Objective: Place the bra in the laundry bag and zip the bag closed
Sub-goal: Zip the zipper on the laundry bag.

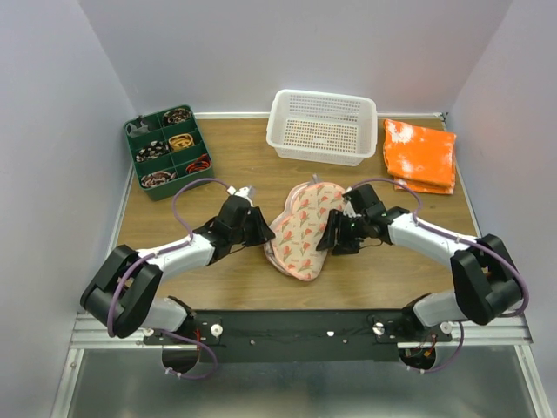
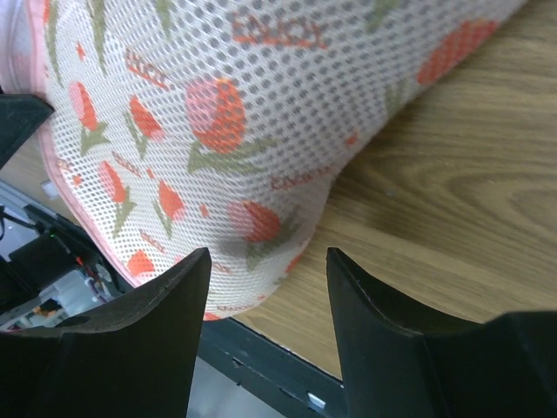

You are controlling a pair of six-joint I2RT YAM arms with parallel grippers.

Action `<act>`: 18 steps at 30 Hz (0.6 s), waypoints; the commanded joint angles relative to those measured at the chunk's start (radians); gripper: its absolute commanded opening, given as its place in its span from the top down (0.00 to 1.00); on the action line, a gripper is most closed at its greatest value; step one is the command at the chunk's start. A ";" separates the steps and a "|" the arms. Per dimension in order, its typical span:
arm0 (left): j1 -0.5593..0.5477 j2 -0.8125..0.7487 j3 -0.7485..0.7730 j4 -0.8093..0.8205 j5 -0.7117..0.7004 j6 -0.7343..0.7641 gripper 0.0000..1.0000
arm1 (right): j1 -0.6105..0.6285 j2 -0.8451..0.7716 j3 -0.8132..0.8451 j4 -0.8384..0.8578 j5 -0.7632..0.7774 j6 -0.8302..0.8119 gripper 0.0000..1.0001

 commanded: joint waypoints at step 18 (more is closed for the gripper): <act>-0.065 0.089 0.124 -0.198 -0.128 0.022 0.84 | 0.072 0.163 0.126 0.243 -0.185 0.017 0.39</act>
